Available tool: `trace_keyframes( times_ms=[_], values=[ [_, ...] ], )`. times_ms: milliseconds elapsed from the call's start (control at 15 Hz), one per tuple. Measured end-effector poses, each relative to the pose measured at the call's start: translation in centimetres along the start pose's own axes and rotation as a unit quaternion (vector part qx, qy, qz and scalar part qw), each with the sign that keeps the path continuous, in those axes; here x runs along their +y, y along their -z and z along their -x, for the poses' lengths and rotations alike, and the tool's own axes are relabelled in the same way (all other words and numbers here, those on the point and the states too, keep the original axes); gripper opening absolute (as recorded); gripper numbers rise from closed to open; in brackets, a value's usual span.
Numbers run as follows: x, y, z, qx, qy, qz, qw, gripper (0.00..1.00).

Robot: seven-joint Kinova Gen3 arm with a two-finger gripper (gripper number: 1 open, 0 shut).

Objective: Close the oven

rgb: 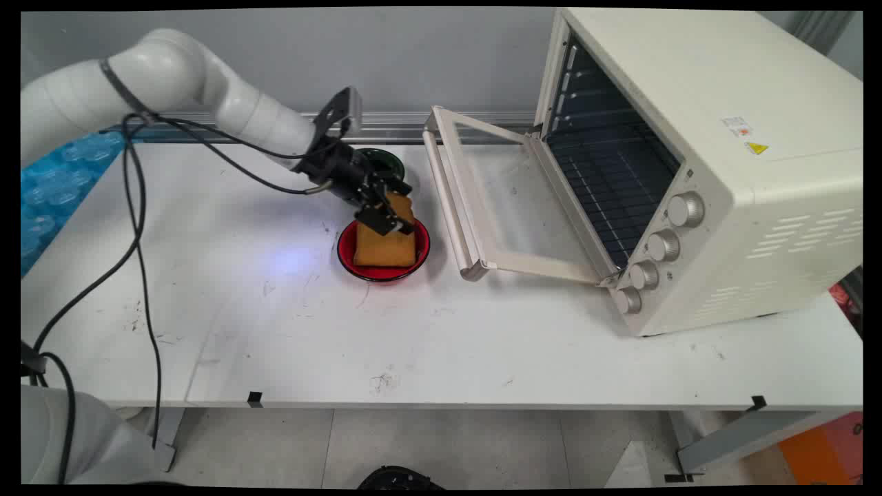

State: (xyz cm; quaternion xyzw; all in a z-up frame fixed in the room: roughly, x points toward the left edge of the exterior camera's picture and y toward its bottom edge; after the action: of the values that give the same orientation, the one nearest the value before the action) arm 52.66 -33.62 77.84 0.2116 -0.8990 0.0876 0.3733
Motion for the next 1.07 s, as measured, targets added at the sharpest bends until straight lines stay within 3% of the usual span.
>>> trace_keyframes(
  times_ms=[200, 267, 1067],
  values=[
    [-0.8, -1.9, -0.3, 0.004, 0.004, -0.002, 1.0, 1.0],
    [-1.0, -2.5, -0.3, 0.004, 0.005, -0.003, 1.0, 0.0],
    [-2.5, -7.7, -0.9, 0.008, 0.023, -0.01, 0.9997, 0.0]
  ],
)
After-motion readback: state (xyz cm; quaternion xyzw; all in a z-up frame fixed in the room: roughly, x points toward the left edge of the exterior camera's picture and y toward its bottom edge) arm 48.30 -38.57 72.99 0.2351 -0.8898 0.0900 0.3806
